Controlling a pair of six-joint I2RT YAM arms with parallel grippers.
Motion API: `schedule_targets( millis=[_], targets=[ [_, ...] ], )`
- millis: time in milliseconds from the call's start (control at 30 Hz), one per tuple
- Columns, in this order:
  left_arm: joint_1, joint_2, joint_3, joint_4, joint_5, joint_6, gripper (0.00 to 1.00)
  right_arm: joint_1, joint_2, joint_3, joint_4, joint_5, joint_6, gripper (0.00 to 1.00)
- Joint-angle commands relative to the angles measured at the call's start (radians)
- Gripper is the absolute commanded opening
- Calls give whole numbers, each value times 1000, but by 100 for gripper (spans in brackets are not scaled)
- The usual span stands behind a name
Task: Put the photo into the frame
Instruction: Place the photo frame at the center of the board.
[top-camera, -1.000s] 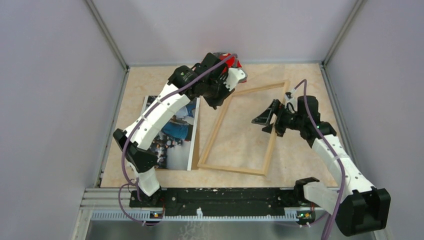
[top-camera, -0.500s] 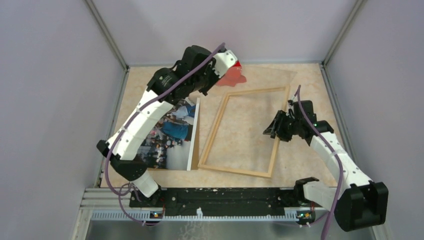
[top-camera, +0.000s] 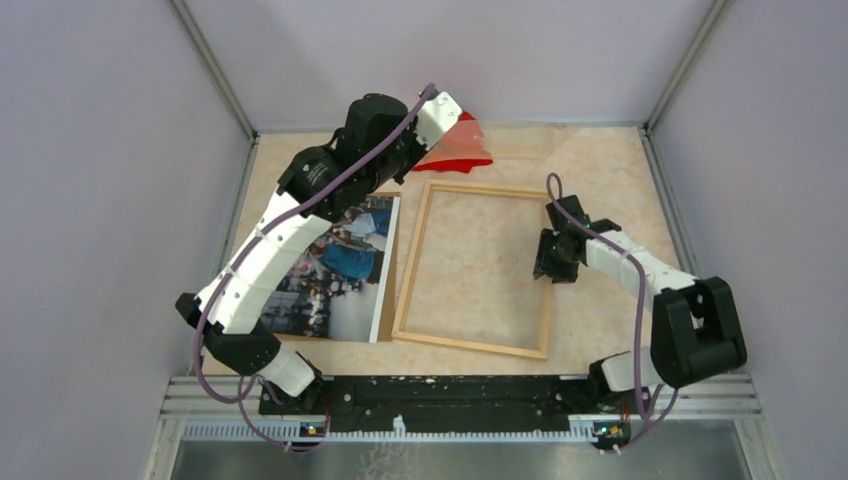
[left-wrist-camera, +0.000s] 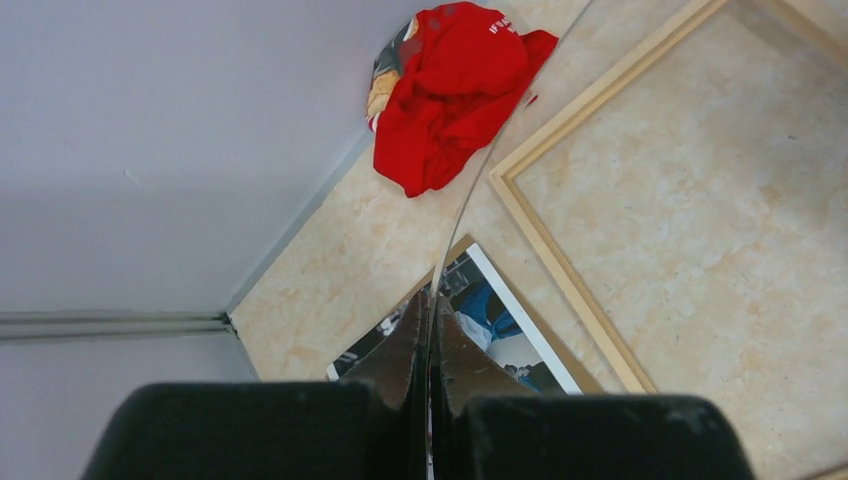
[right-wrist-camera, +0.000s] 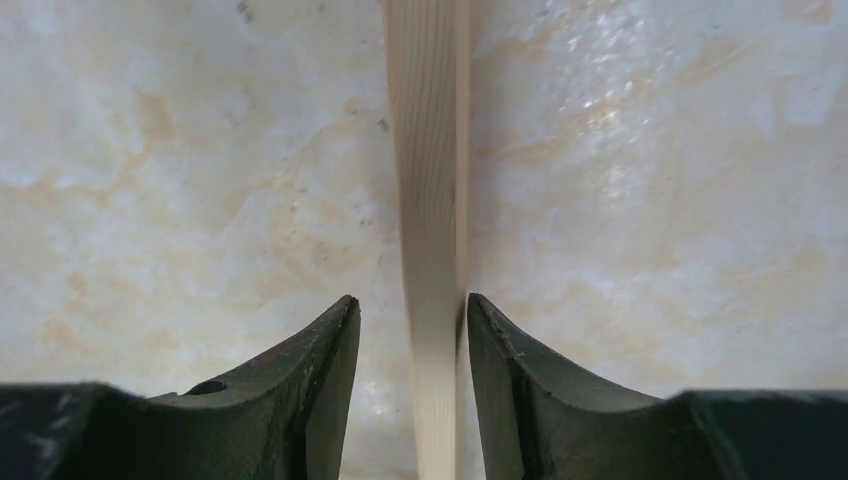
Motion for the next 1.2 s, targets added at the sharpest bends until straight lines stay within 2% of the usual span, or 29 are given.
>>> schedule_targets(
  millis=[0, 233, 433, 633, 867, 1133, 1167],
  targets=[
    [3, -46, -10, 72, -42, 8, 0, 5, 81, 93, 36, 189, -39, 46],
    [3, -55, -18, 63, -55, 9, 0, 4, 188, 139, 91, 217, -58, 47],
    [3, -63, -33, 58, -58, 5, 0, -15, 254, 149, 94, 246, -54, 54],
    [3, -67, -37, 52, -60, 6, 0, -59, 299, 164, 165, 233, -79, 41],
    [3, -62, -31, 26, -68, 1, 0, -57, 409, 302, 192, 224, -265, 26],
    [3, -67, -32, 15, -67, 3, 0, -54, 482, 413, 161, 270, -331, 25],
    [3, -65, -29, 10, -68, 1, 0, -54, 486, 421, 162, 267, -328, 28]
  ],
)
